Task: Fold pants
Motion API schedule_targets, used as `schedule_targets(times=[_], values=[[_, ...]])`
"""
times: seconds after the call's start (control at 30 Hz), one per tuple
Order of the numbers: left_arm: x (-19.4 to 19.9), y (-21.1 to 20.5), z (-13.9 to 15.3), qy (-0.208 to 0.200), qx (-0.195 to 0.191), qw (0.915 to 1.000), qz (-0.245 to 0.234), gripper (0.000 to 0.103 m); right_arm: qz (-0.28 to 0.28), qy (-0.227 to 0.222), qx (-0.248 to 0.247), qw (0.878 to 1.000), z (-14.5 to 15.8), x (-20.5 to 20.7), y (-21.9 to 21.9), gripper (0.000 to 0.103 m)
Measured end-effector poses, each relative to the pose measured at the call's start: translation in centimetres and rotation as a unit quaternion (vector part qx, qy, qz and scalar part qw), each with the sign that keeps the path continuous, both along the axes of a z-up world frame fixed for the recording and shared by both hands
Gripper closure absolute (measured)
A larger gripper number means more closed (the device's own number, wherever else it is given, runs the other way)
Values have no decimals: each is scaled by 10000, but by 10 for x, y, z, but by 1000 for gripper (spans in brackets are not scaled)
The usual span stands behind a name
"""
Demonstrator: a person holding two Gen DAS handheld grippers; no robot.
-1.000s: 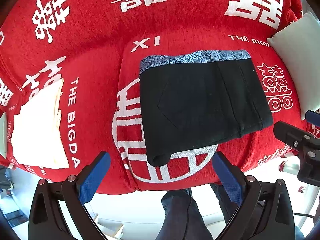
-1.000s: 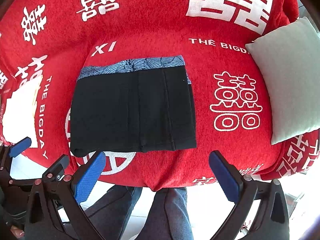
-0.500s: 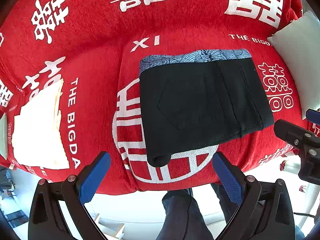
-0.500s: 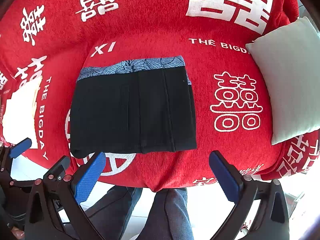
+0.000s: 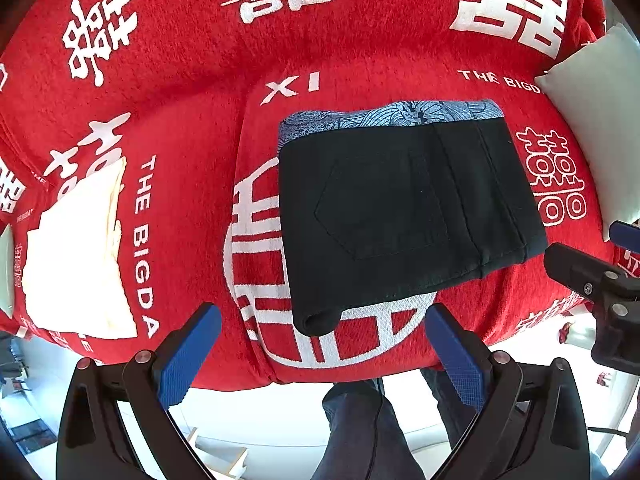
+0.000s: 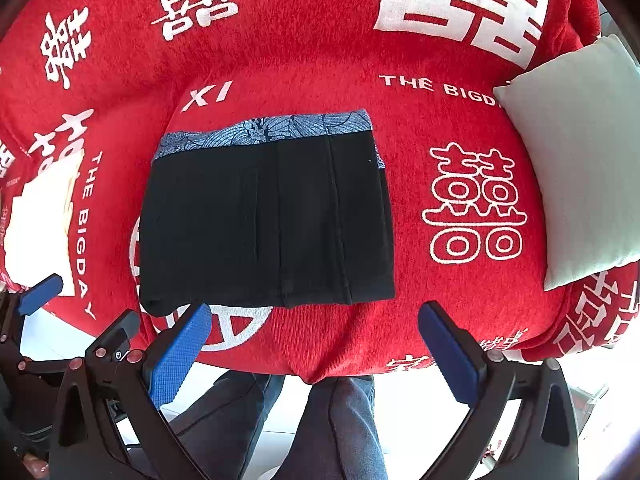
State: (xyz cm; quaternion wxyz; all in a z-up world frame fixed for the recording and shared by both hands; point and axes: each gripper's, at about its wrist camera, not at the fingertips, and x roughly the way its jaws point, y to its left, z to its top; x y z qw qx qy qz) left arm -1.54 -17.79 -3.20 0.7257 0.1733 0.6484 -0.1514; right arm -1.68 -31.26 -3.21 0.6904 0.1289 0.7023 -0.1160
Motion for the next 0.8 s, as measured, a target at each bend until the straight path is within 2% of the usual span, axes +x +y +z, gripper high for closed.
schedule_targets(times=[0.8], values=[[-1, 0, -3, -14, 8, 9999, 100, 1, 81, 54, 35, 9999, -8, 4, 4, 0]])
